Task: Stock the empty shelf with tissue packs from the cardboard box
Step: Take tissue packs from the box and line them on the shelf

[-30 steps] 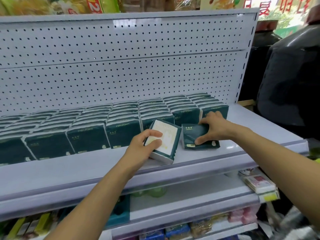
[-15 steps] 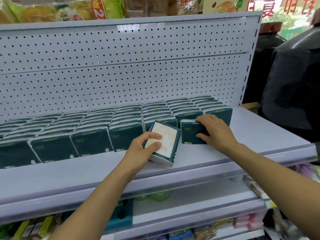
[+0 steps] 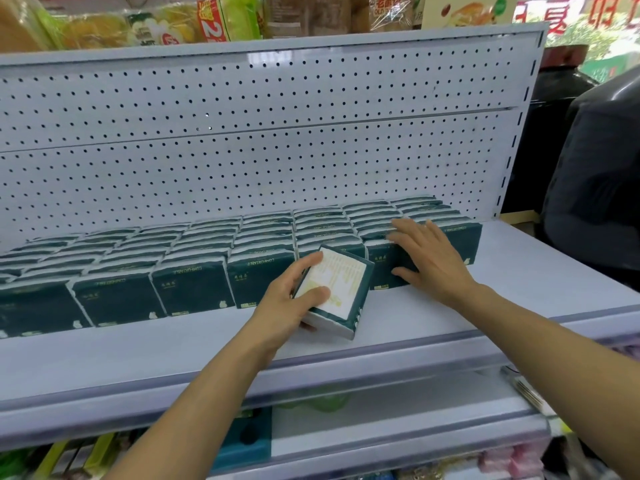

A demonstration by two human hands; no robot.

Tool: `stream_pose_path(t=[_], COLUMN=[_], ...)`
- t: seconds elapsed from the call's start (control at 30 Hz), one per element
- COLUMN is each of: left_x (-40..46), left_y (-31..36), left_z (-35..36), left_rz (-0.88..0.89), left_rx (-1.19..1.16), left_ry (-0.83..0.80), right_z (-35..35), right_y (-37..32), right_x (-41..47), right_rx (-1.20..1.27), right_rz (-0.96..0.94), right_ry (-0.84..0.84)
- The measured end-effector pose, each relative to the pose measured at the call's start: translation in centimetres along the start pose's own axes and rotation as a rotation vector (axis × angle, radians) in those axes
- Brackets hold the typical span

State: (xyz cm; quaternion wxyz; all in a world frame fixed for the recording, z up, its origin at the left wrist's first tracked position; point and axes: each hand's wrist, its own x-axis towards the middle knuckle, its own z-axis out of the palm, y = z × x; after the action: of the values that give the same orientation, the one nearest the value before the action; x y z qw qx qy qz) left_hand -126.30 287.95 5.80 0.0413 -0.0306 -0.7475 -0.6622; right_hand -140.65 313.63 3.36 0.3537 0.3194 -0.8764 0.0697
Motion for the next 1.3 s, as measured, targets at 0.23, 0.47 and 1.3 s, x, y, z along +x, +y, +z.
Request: stream_pose_path(t=[0.23, 0.47, 1.3], left_x=[0.6, 0.8, 7.2], left_y=[2.3, 3.2, -0.1], left_z=[2.8, 5.2, 10.7], left_rz=[-0.064, -0.001, 0.699], left_rx=[-0.233, 0.136, 1.081], left_ry=[-0.049, 0.036, 0.185], right_z=[-4.1, -7.6, -6.6], right_y=[-4.9, -7.0, 5.9], right_x=[-1.1, -3.2, -8.6], right_rx=[0.222, 1.416, -0.095], right_rz=[-0.205, 0.761, 0.2], right_ry=[0.097, 0.077, -0.006])
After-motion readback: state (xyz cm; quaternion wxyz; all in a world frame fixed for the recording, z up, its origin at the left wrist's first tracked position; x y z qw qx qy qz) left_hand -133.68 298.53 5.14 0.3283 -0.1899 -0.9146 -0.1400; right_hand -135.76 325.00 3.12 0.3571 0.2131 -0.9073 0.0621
